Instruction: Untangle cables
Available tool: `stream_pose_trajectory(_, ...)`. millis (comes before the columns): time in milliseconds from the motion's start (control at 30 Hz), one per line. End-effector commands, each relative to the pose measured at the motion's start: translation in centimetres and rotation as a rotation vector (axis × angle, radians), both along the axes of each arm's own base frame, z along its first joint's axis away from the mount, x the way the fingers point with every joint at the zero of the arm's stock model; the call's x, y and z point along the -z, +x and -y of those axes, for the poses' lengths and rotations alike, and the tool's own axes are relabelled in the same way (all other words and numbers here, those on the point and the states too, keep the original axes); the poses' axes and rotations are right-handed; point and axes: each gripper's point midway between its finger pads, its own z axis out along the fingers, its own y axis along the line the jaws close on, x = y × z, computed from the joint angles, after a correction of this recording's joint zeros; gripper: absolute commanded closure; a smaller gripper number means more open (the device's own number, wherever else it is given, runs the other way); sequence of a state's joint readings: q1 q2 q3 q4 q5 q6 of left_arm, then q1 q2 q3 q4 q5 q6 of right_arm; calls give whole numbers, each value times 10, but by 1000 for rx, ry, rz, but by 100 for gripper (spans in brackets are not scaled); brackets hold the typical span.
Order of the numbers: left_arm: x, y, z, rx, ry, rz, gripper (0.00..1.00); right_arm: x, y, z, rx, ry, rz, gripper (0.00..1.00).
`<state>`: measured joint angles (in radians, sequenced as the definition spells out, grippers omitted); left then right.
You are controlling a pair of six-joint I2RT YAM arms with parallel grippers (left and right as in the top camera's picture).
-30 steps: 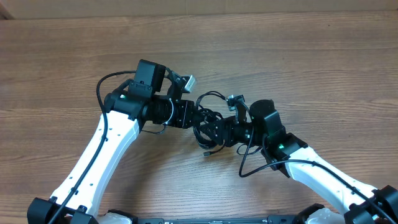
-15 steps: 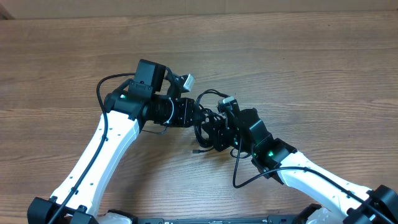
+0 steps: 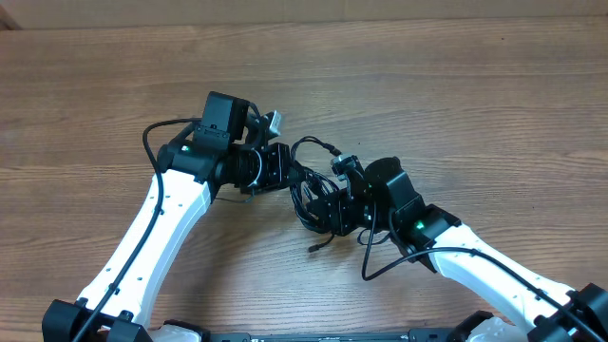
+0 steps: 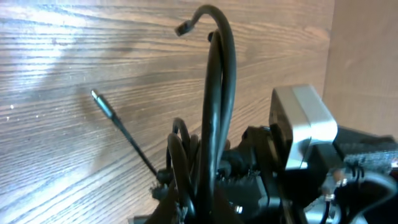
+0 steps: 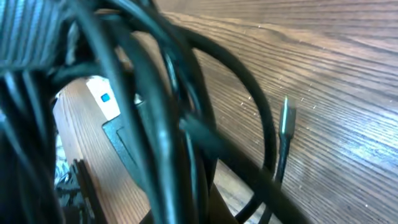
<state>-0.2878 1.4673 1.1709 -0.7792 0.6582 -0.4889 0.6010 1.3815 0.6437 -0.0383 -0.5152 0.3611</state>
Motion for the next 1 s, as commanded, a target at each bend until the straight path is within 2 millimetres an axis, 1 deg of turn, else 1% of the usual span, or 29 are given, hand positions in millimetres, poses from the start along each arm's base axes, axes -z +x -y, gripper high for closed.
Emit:
stream_pose_trajectory(0, -22, 42, -27, -148, 40, 133, 96, 8, -48, -7, -232, 46, -47, 96)
stream_pose_trajectory(33, -19, 43, -30, -161, 61, 134, 96, 3, -52, -10, -264, 73, -46, 96)
stream_pose_trajectory(100, -13, 42, -37, -182, 106, 121, 96, -1, -52, -11, -274, 96, -41, 96)
stream_pose_trajectory(200, 1, 34, -51, -214, 192, 69, 96, -6, -42, -8, -235, 113, -40, 96)
stream_pose_trajectory(300, 13, 22, -63, -218, 271, 22, 96, -15, -31, -2, -192, 145, -40, 96)
stream_pose_trajectory(367, 16, 15, -65, -189, 290, 5, 96, -26, -25, 1, -191, 183, -15, 96)
stream_pose_trajectory(433, 19, 9, -66, -171, 303, -12, 96, -40, -22, 2, -218, 247, 15, 96)
stream_pose_trajectory(500, 20, 7, -66, -169, 305, -21, 96, -54, -22, 1, -253, 308, 31, 96)
stream_pose_trajectory(600, 18, 7, -64, -163, 290, -19, 96, -71, -28, -1, -329, 379, 75, 96)
stream_pose_trajectory(700, 18, 7, -63, -161, 286, -20, 96, -79, -30, -3, -353, 404, 96, 96)
stream_pose_trajectory(800, 17, 5, -58, -147, 271, -23, 96, -83, -28, -3, -341, 417, 87, 96)
stream_pose_trajectory(967, 17, -3, -45, -81, 278, -4, 96, -101, -17, -2, -310, 466, 121, 96)
